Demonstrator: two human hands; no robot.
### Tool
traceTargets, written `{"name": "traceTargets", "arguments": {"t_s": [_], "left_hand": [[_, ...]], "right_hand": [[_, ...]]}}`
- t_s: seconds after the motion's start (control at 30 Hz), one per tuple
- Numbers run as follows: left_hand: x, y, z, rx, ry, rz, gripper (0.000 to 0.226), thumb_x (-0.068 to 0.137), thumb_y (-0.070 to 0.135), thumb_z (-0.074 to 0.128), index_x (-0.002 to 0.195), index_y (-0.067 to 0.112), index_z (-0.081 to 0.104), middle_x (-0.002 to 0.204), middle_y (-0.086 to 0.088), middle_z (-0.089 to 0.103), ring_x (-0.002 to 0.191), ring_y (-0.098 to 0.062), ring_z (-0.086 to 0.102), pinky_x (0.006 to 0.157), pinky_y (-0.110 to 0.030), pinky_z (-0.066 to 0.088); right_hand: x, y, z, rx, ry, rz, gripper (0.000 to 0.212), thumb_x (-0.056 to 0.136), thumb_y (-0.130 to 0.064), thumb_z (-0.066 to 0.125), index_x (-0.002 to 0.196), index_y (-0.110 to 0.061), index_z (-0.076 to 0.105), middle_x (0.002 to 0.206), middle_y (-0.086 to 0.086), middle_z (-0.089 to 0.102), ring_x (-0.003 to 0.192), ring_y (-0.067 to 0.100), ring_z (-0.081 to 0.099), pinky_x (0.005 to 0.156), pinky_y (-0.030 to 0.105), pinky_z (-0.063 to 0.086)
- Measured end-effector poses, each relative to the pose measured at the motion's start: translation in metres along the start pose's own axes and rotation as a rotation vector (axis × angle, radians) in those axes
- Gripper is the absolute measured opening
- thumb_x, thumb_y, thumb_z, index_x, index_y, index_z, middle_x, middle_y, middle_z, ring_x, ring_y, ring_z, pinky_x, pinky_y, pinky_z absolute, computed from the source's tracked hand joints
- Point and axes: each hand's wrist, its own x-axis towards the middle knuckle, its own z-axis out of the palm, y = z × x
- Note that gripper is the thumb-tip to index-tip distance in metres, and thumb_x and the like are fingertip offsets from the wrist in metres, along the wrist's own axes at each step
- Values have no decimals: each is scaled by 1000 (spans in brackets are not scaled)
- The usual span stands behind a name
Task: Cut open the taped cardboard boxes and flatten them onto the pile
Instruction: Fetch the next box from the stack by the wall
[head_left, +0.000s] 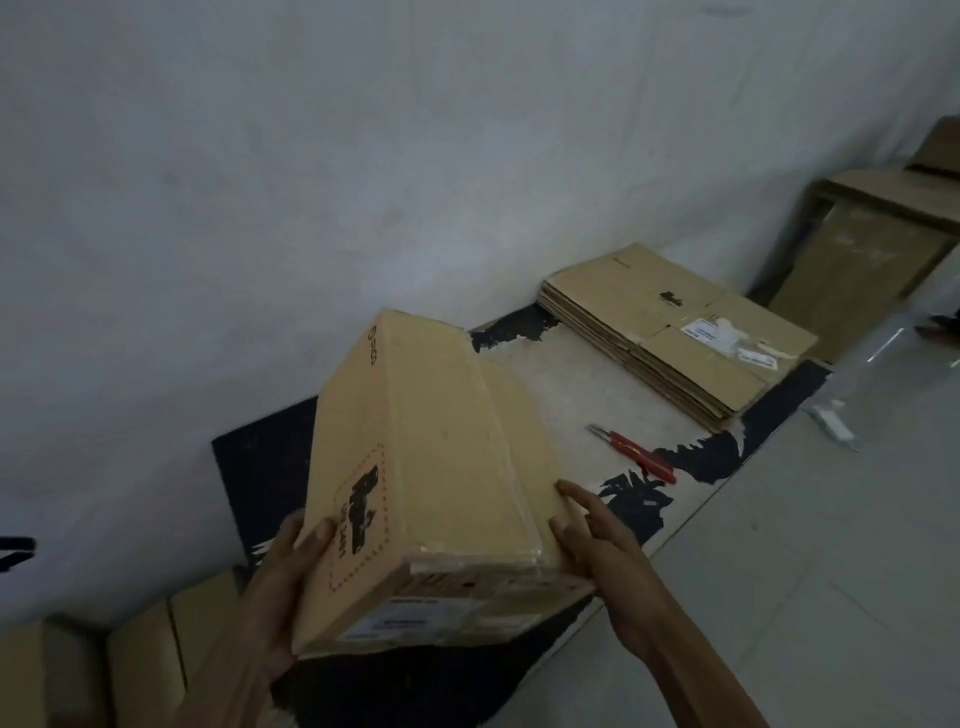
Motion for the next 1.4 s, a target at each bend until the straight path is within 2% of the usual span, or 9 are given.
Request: {"name": "traceTargets", "arguments": {"t_s": [0.2, 0.33, 0.5, 0.63, 0.77, 0.9, 1.07, 1.27, 1.4], "left_hand": [[47, 0, 41, -257, -156, -65, 114, 38, 31, 103, 139, 8, 54, 110, -20, 70, 84, -33, 73, 72, -47, 62], [72, 10, 79, -312, -62, 22, 64, 76, 18, 68, 139, 21, 54, 101, -15, 73, 76, -30, 74, 61, -47, 62], [91, 21, 115, -209, 35, 99, 62, 76, 11, 63, 134, 32, 55, 112, -14, 72, 87, -30, 73, 62, -47, 61], [103, 24, 146, -103, 126, 189, 64, 74, 4, 67, 131, 32, 55, 113, -10, 73, 94, -29, 73, 65, -44, 61], [114, 25, 181, 93, 213, 338, 80, 74, -2, 73, 138, 40, 48, 117, -1, 72, 104, -26, 70, 75, -48, 60], [129, 12, 231, 404, 333, 439, 92, 79, -1, 77, 145, 46, 33, 117, 14, 67, 105, -10, 67, 73, -32, 62], [182, 5, 302, 770, 618, 243, 121, 64, 43, 79, 147, 57, -7, 153, -8, 26, 140, -46, 29, 105, -74, 31], [243, -9, 404, 1124, 709, -17, 107, 93, 35, 64, 150, 40, -27, 160, -19, -27, 145, -50, -19, 104, -82, 4], [270, -27, 437, 1216, 679, -63, 109, 93, 35, 63, 150, 32, -29, 156, -22, -34, 144, -47, -27, 99, -86, 1]], "right_hand": [[69, -27, -18, -129, -33, 73, 29, 102, -29, 49, 123, -49, 54, 141, -1, 46, 119, 22, 55, 98, 43, 51], [116, -49, -34, -237, -111, 168, 37, 102, -52, 33, 138, -49, 43, 148, -1, 43, 132, 30, 46, 113, 53, 35], [156, -75, -44, -241, -254, 289, 77, 89, -76, 27, 153, -33, 31, 155, 3, 36, 141, 27, 36, 116, 53, 23], [182, -79, -44, -236, -380, 306, 40, 99, -53, 39, 132, -32, 50, 120, -11, 61, 86, -10, 60, 66, 8, 50], [216, -71, -54, -255, -436, 301, 22, 104, -41, 43, 113, -38, 63, 106, -8, 69, 99, 7, 61, 90, 31, 51], [249, -60, -71, -175, -505, 442, 37, 102, -43, 42, 87, -21, 68, 90, 7, 71, 78, 19, 63, 69, 30, 49], [299, -52, -108, 147, -515, 612, 44, 97, -53, 43, 91, -18, 68, 91, 8, 69, 65, 22, 58, 56, 28, 40], [333, -39, -193, -718, -202, 204, 23, 95, -34, 60, 109, -16, 64, 102, 3, 67, 78, 14, 62, 63, 26, 48], [335, -5, -244, -1377, -363, 27, 44, 79, -50, 66, 107, -23, 46, 102, -1, 57, 94, 21, 60, 77, 34, 53]]}}
